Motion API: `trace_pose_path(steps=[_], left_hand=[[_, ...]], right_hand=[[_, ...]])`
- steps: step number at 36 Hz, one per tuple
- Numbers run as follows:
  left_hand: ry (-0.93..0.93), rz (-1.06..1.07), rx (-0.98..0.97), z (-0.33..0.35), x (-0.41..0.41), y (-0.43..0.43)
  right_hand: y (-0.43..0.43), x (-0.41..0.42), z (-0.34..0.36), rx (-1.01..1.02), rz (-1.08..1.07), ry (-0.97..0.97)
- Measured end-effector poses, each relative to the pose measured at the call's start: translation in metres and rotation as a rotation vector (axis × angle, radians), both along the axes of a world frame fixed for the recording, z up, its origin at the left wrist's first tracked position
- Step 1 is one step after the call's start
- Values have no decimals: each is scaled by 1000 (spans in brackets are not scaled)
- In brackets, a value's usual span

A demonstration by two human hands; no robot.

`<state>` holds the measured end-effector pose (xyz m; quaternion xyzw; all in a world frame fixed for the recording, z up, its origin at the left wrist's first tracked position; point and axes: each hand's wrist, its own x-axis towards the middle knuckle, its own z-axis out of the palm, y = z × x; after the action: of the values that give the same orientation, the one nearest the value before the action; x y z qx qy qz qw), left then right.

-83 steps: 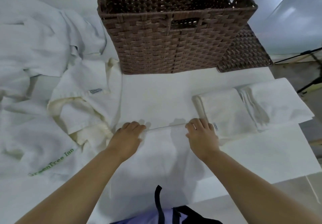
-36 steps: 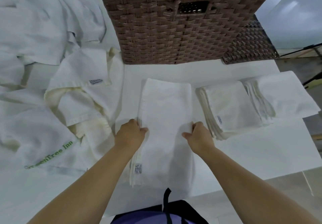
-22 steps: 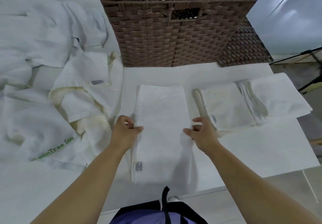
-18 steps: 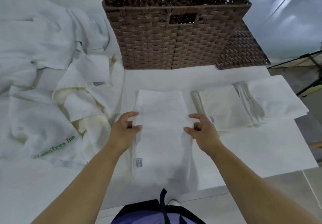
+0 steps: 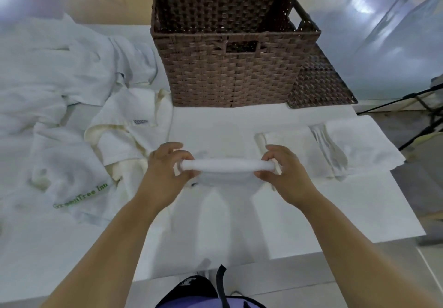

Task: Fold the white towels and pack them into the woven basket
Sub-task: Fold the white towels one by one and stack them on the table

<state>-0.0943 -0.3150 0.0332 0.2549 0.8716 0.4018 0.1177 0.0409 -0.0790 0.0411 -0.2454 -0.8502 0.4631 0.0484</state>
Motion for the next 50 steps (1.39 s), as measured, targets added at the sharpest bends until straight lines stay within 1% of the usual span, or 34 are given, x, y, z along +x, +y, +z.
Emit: trace_pose_path(steps=[2,3,9,11,14,16,18,22,25,29,34,40,42,47,50], left_hand=[[-82,-34,27,6,-1,-2],[-140,-42,37,8,-1,-2],[-280,12,113,11,-4,2],[-325,29,102,7,-6,4],[-300,76,11,-8,-10,9],[-258,94,-89,-21,-12,10],[-242,70,-194,-37,-12,8],[-296,15,-343,-63,-3,-1],[-348,-9,-417,-76,5,-5],[-406,-29,-490,-84,14,-2],[-480,-18,-444,-87,15,11],[-576,20,-463,-91,10,21],[-599,65,-417,-92,10,23],[-625,202,-273,-87,7,28],[-609,256,-181,-79,3,33]], right_hand=[[4,3,5,-112,27,-26],[6,4,6,-128,36,-38],[8,3,9,-159,-36,-62],[8,-1,6,-151,-58,-84],[6,-8,-9,-102,-111,-163],[3,-10,-22,-37,-128,-263],[0,-8,-33,49,-92,-383],[-9,3,-49,130,-15,-547],[-15,9,-59,135,3,-623],[-22,13,-69,85,7,-708],[-35,10,-76,61,-31,-724],[-43,3,-76,94,-23,-760],[-44,0,-76,100,-19,-731],[-36,-3,-75,28,-25,-645],[-23,-7,-71,12,-22,-579]])
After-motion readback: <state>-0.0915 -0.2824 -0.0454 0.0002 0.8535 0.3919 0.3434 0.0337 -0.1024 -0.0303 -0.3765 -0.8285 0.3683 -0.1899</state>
